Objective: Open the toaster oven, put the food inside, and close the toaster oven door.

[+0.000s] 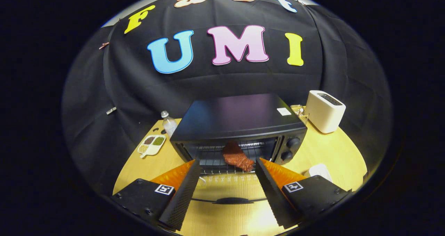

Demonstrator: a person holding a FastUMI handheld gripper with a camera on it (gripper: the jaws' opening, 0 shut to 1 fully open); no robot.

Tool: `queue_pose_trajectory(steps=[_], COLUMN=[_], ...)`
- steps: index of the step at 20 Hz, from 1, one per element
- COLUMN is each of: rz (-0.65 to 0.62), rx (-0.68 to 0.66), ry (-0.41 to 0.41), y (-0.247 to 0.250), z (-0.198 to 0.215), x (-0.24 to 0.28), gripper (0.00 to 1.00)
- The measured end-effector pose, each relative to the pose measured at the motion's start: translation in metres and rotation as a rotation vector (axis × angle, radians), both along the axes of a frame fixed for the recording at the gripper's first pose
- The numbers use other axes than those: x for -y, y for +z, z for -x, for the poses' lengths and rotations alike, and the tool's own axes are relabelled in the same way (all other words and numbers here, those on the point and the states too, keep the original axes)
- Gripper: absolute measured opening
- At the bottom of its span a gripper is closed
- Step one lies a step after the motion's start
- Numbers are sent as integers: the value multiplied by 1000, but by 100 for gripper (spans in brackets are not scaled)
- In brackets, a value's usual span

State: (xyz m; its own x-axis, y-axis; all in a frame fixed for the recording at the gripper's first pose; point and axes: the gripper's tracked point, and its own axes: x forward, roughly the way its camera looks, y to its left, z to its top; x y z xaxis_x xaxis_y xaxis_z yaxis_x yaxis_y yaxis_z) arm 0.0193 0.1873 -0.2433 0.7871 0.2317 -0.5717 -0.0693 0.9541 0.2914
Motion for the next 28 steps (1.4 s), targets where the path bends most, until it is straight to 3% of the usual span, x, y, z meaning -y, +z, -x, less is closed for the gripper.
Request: queue_pose_trajectory(steps=[13,20,28], rz=[108,159,142], rx=[-324,-418,-418], ry=[97,98,54], y=[-124,-173,-175], z=[85,91,80], x=[-27,-31,-27], gripper=[98,99,99])
